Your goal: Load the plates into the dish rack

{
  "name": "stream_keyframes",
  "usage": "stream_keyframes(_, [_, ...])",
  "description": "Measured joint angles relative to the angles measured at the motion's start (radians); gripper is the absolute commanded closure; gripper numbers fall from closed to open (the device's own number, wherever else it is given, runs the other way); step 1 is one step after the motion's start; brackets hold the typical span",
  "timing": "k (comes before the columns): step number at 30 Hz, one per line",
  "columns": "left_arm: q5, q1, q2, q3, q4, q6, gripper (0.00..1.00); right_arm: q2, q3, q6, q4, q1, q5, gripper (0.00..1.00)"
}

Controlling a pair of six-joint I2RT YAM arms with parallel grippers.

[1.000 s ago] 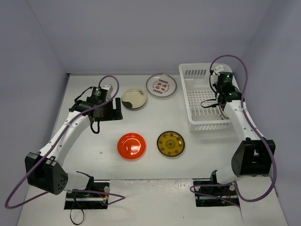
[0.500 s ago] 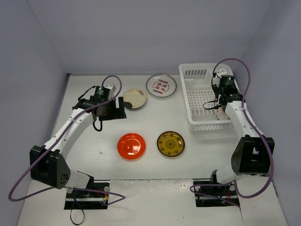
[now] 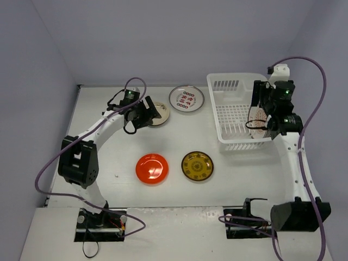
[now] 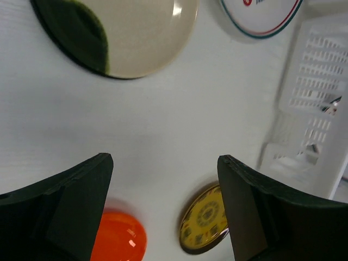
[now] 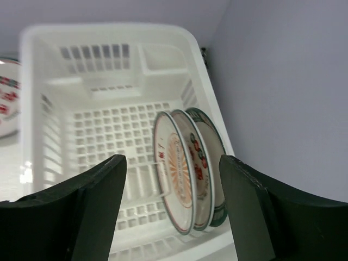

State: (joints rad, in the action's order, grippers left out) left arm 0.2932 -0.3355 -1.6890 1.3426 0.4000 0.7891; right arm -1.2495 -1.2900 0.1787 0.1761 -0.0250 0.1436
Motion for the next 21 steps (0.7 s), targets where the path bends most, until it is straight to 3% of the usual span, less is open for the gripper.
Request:
stream_keyframes(10, [-0.177, -0.128, -0.363, 0.278, -0.21, 0.417, 0.29, 0.202, 0.104, -0.254, -0.023, 0.0, -0.201, 0.29])
stream_keyframes(16, [-0.326, -0.213, -0.553, 0.479, -0.218, 0.549, 0.33, 0.224, 0.158, -0.314, -0.017, 0.0, -0.265, 0.29])
stream_keyframes(21, [-0.414, -0.253, -0.645, 0.55, -0.215, 0.646, 0.36, 0.256, 0.167, -0.329, -0.015, 0.0, -0.29, 0.28])
